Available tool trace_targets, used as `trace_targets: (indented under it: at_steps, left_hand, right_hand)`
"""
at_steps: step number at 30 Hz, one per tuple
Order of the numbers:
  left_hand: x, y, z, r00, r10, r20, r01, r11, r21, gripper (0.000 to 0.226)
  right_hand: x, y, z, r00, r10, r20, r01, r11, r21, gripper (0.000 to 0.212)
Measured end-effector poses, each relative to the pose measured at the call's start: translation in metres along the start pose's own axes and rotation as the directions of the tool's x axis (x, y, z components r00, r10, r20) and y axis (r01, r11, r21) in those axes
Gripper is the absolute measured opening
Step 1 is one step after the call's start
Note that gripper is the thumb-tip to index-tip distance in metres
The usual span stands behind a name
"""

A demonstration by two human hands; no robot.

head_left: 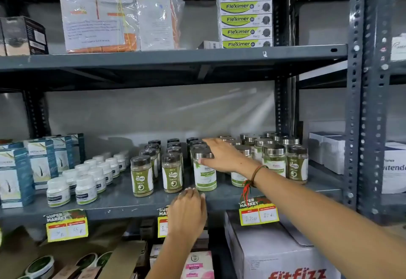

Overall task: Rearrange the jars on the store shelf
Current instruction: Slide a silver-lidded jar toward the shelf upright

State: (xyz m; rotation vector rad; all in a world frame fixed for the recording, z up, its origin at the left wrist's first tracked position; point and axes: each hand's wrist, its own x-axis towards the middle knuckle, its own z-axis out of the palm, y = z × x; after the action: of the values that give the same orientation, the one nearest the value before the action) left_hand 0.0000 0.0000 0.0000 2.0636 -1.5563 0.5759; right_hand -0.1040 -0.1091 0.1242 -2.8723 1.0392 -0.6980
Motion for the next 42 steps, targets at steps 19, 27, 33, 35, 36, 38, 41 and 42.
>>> trace_targets:
  at_steps: [19,27,33,35,36,38,41,42]
  left_hand:
    - [-0.006,-0.002,0.020,0.997,0.031,-0.073,-0.027,0.998,0.056,0.049]
    - [-0.007,0.001,0.019,0.994,0.023,-0.106,-0.018,0.999,0.043,0.051]
    - [-0.008,-0.001,0.020,0.993,0.023,-0.117,-0.020,1.000,0.024,0.048]
    - [-0.008,-0.001,0.020,0.992,0.022,-0.123,-0.020,1.000,0.020,0.047]
    - [-0.008,-0.001,0.021,0.992,0.022,-0.125,-0.020,1.000,0.019,0.048]
    - [-0.008,-0.001,0.021,0.992,0.024,-0.125,-0.022,1.000,0.018,0.050]
    - [-0.008,-0.001,0.020,0.992,0.020,-0.125,-0.018,1.000,0.018,0.053]
    - [-0.008,-0.001,0.021,0.992,0.019,-0.124,-0.017,1.000,0.017,0.053]
  right_hand:
    - [-0.012,0.001,-0.020,0.994,0.060,-0.089,-0.056,0.997,0.057,0.065]
    - [-0.080,0.021,-0.084,0.980,0.170,-0.104,-0.159,0.981,0.112,0.063]
    - [-0.113,0.075,-0.120,0.945,0.292,-0.148,-0.302,0.952,-0.046,0.067]
    - [-0.118,0.098,-0.130,0.923,0.343,-0.175,-0.364,0.925,-0.105,0.071]
    - [-0.121,0.109,-0.134,0.912,0.370,-0.179,-0.395,0.909,-0.131,0.074]
    - [-0.127,0.128,-0.140,0.891,0.421,-0.169,-0.448,0.876,-0.177,0.078]
    - [-0.130,0.155,-0.144,0.866,0.475,-0.156,-0.499,0.840,-0.212,0.085]
    - [-0.129,0.162,-0.143,0.856,0.493,-0.156,-0.517,0.829,-0.215,0.085]
